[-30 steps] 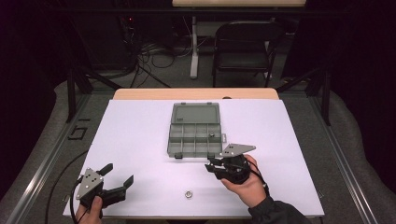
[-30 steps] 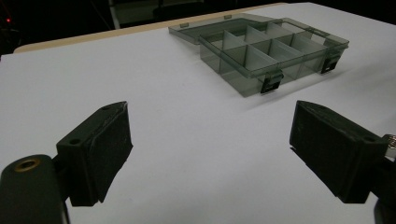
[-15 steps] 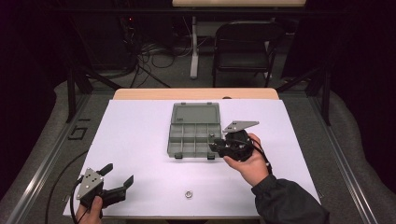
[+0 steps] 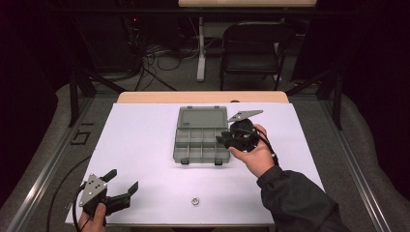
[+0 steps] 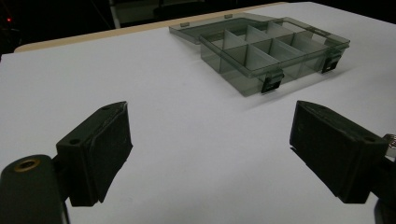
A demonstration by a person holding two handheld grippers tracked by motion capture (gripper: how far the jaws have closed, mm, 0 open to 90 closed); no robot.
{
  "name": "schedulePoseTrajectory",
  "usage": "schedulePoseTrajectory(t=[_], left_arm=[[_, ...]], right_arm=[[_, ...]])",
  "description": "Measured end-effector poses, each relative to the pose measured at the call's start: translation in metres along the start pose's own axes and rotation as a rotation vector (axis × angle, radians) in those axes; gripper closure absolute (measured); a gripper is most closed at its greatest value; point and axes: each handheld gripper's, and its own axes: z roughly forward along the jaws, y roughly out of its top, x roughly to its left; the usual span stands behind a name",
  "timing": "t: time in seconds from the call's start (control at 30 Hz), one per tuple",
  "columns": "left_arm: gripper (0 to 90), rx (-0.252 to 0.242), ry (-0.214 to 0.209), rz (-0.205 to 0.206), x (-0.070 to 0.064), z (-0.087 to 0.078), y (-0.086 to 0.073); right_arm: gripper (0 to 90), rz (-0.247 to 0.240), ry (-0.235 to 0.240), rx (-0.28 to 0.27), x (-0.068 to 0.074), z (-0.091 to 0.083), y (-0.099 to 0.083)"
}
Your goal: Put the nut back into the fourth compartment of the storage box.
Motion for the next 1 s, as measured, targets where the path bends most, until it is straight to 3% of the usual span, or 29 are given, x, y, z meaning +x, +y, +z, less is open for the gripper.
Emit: schedulePoseTrajectory(t=[0.5, 1.0], left_arm=[[12.7, -0.001, -0.004, -0.007, 0.0, 0.0, 0.0], [12.7, 0.001, -0.004, -0.001, 0.001, 0.0, 0.0]], right_arm=[[70.2, 0.071, -0.082, 0.057, -0.027, 0.047, 0.009], [70.3, 0.14, -0.167, 0.108, -0.05, 0.078, 0.005]])
